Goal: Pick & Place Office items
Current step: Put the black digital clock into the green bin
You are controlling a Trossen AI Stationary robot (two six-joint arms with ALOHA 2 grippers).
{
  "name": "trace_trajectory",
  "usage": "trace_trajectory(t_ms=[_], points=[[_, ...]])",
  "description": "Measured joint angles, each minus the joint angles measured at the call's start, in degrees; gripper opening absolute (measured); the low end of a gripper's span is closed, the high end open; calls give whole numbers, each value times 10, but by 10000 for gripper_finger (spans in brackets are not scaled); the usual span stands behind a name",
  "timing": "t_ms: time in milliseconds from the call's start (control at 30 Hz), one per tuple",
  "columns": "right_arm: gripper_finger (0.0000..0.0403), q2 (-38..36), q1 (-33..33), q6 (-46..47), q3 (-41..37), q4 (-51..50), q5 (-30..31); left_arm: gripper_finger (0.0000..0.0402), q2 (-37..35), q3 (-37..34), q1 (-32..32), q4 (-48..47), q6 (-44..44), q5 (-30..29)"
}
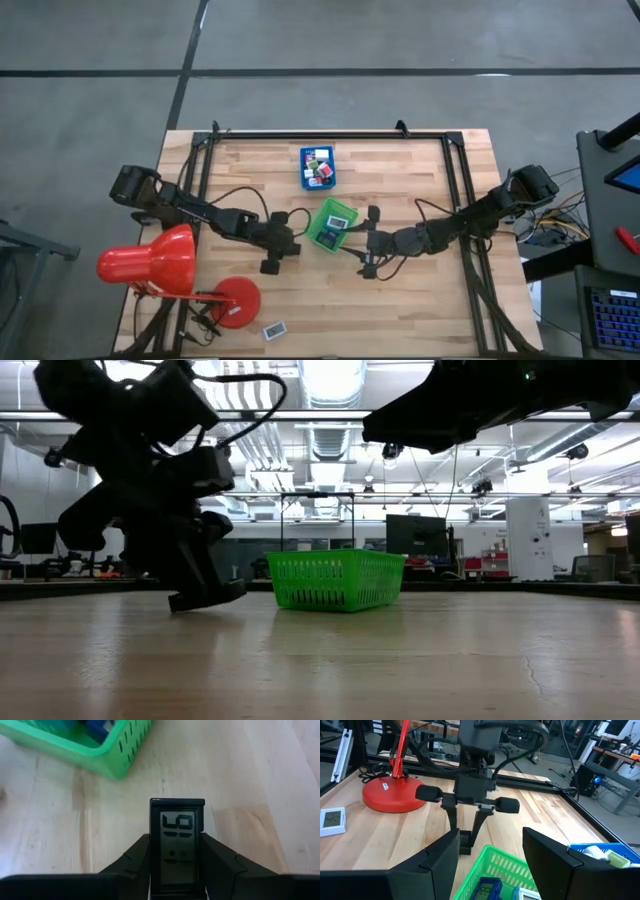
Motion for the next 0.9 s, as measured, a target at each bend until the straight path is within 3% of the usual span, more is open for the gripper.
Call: trace_trajectory(t_ms=[233,500,667,900], points=[[212,0,0,1,-2,0,0,129,-27,-60,0,147,0,-25],[212,0,0,0,-2,0,0,129,-85,-102,0,224,12,-59],[212,0,0,-2,-2,1,0,129,-100,-106,4,285,37,-64],[212,0,0,-2,-2,1,0,129,-94,-90,34,300,68,-66]])
